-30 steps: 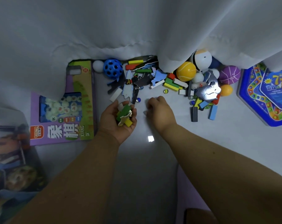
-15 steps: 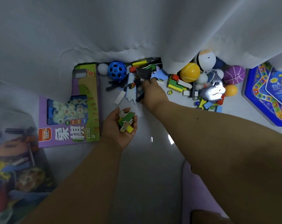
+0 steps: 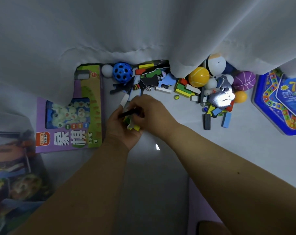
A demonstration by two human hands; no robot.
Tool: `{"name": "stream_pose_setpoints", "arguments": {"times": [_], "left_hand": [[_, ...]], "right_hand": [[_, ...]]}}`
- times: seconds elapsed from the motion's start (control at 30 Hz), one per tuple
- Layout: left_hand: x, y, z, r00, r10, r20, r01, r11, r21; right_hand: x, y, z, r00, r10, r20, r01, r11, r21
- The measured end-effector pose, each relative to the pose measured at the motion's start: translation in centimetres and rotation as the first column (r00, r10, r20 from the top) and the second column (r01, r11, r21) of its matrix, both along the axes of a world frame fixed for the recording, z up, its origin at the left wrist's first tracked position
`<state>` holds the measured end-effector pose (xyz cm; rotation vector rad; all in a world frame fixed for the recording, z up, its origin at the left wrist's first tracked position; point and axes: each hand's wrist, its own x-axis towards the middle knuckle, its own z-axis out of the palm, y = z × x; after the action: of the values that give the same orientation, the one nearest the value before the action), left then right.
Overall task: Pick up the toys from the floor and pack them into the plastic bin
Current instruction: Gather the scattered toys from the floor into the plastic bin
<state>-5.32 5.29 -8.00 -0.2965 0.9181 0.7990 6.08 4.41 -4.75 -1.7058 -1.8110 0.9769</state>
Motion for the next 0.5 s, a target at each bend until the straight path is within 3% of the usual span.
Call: {"name": "stream_pose_setpoints", "arguments": {"times": [0.07,0.13,0.23,0.3,0.4,0.5], "left_hand": [[0.0,-0.2,0.0,0.999,-0.006,0.042,0.005,1.0,0.026],[0.1,-0.2,0.0,0.998,-0.026,0.065,0.022,0.998,0.062],[0.5,-0.3,0.3,0.997,-0.027,0.067,0.023,0.997,0.07],[0.5,-0.3,0.4,0.997,-0.04,0.066,0.037,0.998,0.046],[0.4,-0.6,0.1,0.994,-0.095,0.051,0.093,0.995,0.032],[0.3,-1.0,0.0,0.992,-0.126,0.013,0.126,0.992,0.019]], "right_hand": [[-0.3,-0.1,0.4,0.992,0.119,0.049,-0.117,0.992,-0.04],[0.1,-0.3,0.6,0.996,0.081,0.034,-0.081,0.997,-0.001],[2.3,-0.5,-0.1,0.953,-0.299,0.05,0.296,0.953,0.061],[4.6,-0.3,-1.9,0.848,-0.489,0.204,0.491,0.87,0.046],[7.2,-0.1,-4.8,0.805,-0.382,0.453,0.464,0.882,-0.08],[7.8,0.4,-6.0,0.81,-0.305,0.501,0.413,0.903,-0.119]]}}
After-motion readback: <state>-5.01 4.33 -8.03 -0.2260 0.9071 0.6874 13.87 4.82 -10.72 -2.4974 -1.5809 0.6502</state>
